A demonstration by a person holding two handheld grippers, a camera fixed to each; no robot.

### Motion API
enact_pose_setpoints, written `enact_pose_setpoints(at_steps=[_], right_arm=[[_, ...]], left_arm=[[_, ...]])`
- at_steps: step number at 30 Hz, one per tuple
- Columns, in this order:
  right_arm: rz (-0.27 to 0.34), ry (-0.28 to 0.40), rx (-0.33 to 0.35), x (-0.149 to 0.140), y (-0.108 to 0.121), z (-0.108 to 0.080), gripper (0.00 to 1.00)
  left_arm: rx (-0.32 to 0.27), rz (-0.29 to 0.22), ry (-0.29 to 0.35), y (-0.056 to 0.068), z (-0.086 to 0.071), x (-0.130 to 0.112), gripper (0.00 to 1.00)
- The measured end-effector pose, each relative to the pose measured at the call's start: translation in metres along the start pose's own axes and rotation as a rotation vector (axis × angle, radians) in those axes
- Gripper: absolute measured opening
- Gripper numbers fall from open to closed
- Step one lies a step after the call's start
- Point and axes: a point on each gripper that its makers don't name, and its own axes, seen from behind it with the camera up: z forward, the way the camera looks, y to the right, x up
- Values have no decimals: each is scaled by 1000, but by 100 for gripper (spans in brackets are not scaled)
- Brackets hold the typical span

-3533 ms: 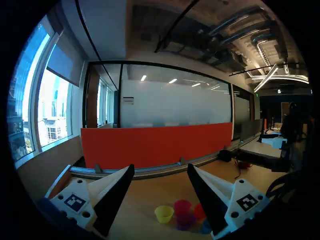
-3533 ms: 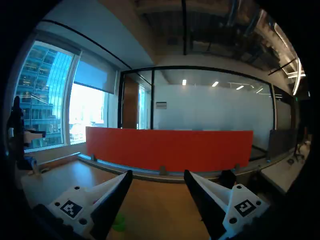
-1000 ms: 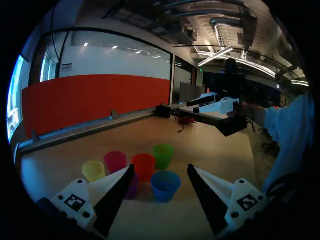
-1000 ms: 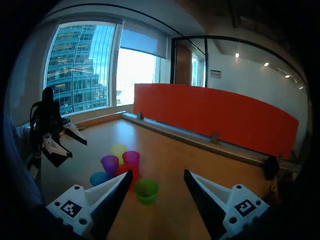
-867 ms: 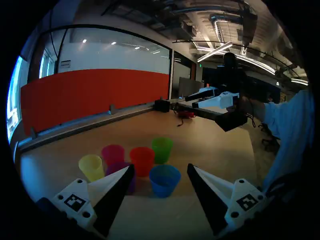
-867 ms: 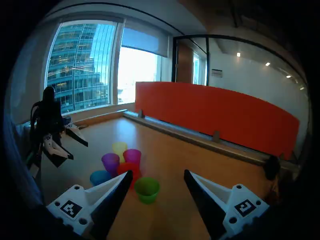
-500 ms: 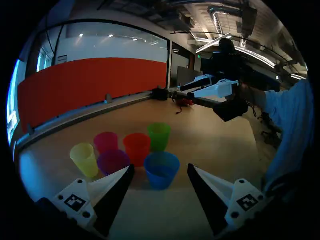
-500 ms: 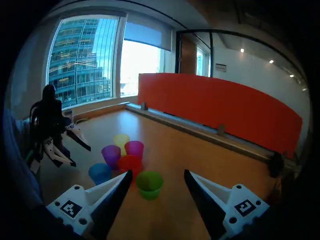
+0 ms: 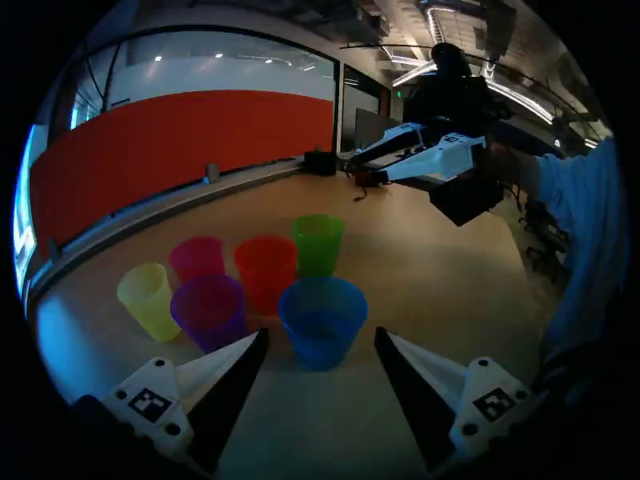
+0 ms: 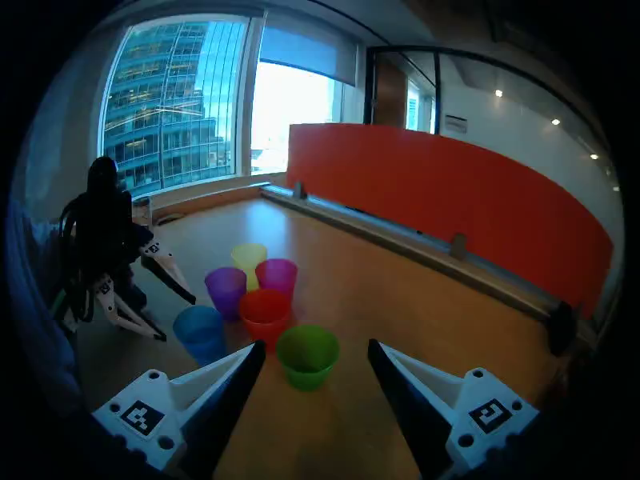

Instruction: Pour water

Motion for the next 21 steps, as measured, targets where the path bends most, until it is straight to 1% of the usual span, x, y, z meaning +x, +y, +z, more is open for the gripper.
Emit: enact_pose_setpoints(at_steps=[5, 8, 11, 14, 21], right_arm=[[0, -16, 10, -7, 0, 8, 99], [2, -25, 17, -10, 0, 14, 99], [3, -32, 25, -12, 0, 19, 99], [4, -40, 30, -15, 0, 23, 99], [5, -42, 34, -15, 3, 29, 99]], left_arm=[[6, -27, -10, -3, 11, -3, 98], [3, -26, -15, -2, 18, -3, 98], [0, -15, -19, -1, 22, -1, 98], [-5, -12, -40, 0, 26, -3, 98], [-11, 11, -66, -1, 31, -1, 98]])
